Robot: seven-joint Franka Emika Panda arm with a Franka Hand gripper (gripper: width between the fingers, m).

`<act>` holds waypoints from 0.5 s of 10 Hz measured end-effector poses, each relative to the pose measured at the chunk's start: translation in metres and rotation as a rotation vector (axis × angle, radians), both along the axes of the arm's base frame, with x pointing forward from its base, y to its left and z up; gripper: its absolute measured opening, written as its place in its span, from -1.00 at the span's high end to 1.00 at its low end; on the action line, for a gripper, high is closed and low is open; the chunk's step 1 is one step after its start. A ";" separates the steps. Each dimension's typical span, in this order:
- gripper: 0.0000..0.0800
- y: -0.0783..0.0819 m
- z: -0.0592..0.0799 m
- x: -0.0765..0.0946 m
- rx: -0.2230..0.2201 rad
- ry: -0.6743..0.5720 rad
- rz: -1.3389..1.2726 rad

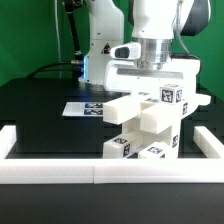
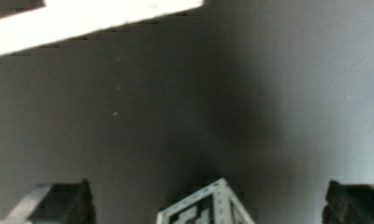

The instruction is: Assemble chair

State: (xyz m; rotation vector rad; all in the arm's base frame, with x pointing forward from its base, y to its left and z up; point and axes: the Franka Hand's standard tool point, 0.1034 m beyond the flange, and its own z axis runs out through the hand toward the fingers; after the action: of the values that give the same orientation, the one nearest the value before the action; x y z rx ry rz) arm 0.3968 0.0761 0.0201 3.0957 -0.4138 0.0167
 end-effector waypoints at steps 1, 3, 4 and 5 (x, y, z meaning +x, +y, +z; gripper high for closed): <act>-0.62 -0.001 0.000 0.000 -0.001 0.000 -0.001; -0.62 -0.001 0.000 0.000 -0.001 0.001 -0.001; -0.62 -0.003 -0.001 0.000 -0.004 -0.002 0.026; -0.62 -0.003 -0.002 0.002 -0.008 -0.003 0.087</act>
Offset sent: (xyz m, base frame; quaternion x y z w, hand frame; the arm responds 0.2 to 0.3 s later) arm -0.0014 -0.0082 -0.0027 -0.0058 0.0136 -0.0571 0.9983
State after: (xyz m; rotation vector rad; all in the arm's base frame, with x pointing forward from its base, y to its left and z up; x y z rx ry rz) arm 0.3984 0.0736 0.0180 3.1034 -0.2781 0.0244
